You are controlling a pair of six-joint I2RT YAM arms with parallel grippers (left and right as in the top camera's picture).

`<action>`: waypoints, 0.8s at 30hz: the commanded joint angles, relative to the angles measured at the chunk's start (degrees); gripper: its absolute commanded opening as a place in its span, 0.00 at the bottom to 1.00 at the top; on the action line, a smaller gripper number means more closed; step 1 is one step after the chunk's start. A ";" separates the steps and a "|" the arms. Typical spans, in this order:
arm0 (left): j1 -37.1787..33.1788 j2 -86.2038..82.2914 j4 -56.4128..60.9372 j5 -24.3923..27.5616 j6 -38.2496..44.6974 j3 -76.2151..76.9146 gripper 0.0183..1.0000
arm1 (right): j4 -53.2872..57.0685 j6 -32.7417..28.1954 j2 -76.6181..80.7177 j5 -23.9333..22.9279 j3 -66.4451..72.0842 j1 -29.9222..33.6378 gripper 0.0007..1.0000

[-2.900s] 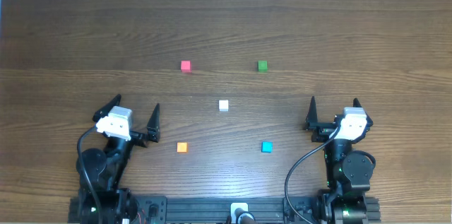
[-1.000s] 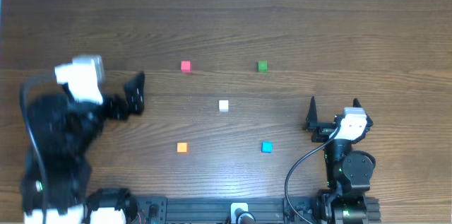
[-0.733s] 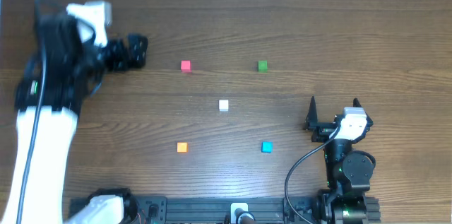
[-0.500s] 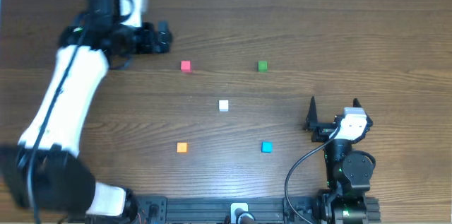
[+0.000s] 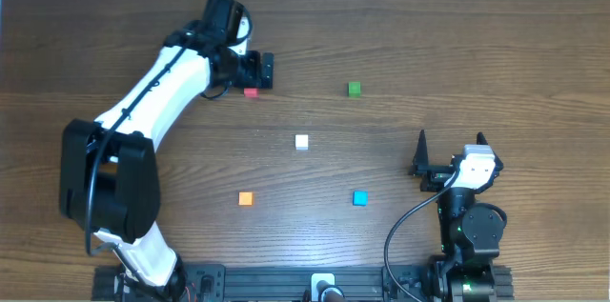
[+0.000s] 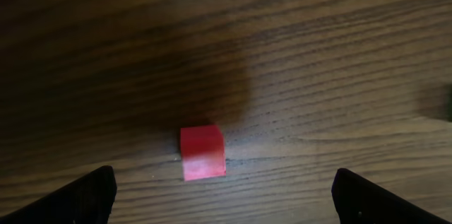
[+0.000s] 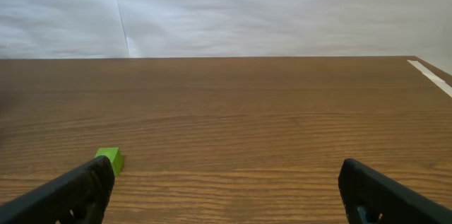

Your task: Stack Cubes

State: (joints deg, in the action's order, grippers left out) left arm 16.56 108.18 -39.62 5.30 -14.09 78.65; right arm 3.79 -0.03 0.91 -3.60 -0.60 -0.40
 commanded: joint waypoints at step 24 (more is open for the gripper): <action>2.08 7.19 1.70 -4.96 -4.66 1.18 0.97 | 0.09 -0.04 -0.31 -0.74 0.28 0.37 0.99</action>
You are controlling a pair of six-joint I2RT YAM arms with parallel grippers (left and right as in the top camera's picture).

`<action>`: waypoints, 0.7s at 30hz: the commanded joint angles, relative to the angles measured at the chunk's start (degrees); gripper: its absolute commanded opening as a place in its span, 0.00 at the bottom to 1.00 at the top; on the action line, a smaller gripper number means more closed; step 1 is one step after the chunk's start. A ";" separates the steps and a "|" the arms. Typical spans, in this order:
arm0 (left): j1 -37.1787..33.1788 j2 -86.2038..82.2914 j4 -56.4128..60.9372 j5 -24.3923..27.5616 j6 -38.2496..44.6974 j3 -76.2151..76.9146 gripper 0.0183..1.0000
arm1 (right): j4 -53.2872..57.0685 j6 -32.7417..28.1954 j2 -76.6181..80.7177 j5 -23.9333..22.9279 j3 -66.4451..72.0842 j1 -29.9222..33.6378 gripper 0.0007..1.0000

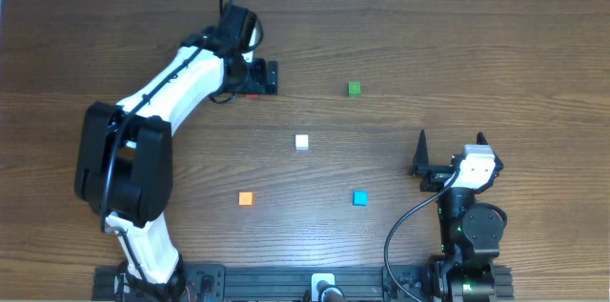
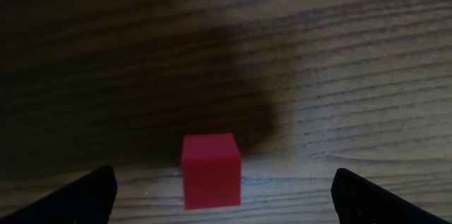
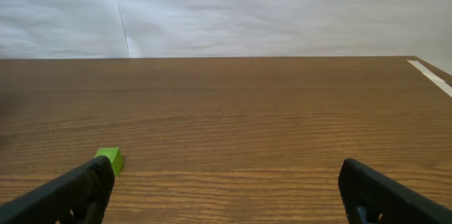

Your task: Stack Cubes

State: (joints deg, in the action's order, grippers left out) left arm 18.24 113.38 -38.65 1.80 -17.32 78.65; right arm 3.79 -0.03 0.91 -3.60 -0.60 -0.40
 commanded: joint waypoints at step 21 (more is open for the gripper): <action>0.28 3.76 0.28 -4.48 -1.38 1.18 0.67 | 0.09 -0.04 -0.28 -0.74 0.28 0.37 0.99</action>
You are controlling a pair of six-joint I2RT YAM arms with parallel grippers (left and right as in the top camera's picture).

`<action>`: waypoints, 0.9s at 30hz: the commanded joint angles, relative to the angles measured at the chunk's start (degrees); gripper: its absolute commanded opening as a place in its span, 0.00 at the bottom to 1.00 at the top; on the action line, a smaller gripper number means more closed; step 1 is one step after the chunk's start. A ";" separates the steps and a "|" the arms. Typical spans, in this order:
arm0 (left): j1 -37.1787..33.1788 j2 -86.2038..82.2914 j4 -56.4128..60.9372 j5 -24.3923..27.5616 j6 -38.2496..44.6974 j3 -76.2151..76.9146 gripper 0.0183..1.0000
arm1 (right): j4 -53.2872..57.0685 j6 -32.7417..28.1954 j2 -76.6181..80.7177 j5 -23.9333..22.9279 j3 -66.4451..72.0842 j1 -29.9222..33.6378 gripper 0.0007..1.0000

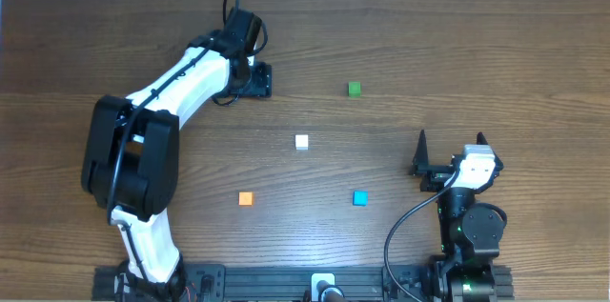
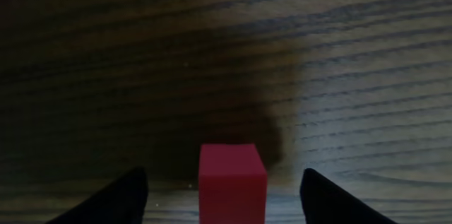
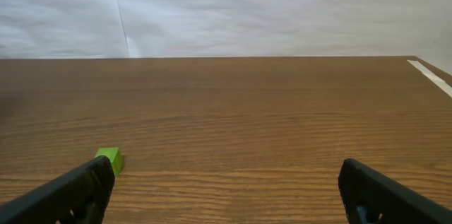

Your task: Stack Cubes

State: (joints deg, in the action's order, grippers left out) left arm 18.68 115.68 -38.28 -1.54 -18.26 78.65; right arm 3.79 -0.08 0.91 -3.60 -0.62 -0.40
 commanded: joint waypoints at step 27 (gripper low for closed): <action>-0.13 2.21 -0.02 -1.14 -0.68 1.18 0.36 | 0.09 0.00 -0.31 -0.74 0.31 0.37 0.99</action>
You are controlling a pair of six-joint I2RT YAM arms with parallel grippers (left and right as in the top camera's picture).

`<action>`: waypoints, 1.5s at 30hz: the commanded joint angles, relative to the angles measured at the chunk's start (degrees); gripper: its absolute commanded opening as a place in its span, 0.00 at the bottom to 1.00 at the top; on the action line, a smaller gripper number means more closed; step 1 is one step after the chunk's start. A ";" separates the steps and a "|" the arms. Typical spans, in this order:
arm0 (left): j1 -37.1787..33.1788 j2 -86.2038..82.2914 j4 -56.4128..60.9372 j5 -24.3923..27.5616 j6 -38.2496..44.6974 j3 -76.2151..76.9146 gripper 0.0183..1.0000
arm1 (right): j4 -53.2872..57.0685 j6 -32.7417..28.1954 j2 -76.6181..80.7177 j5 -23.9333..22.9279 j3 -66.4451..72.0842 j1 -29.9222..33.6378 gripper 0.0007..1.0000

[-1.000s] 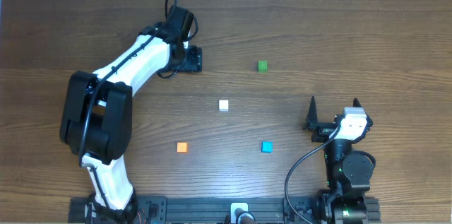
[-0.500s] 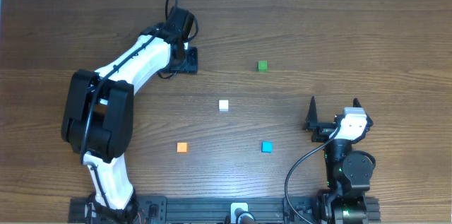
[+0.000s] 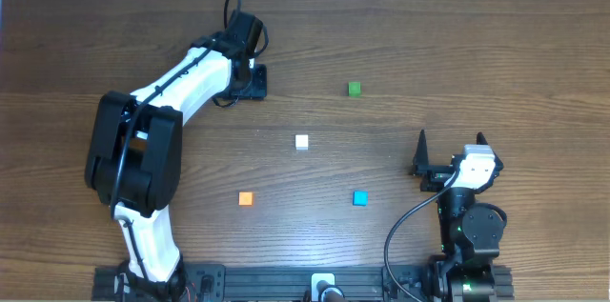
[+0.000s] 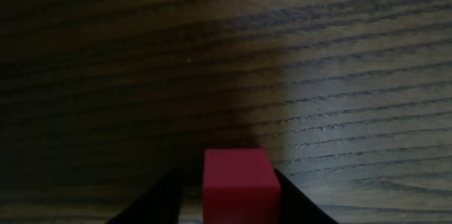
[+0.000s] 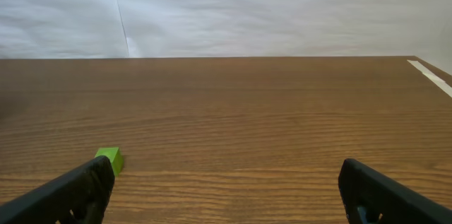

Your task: Stack Cubes

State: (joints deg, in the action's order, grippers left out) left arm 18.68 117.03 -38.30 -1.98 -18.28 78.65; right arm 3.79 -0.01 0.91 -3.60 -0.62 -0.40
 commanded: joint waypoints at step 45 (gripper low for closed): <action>23.32 -23.26 -0.26 -4.07 -25.94 -17.25 0.02 | 0.09 -0.07 -0.28 -0.74 0.31 0.37 0.99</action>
State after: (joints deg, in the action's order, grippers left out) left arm 41.19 92.07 -39.13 -4.80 -42.33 61.32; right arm 3.79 -0.01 0.91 -3.60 -0.60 -0.40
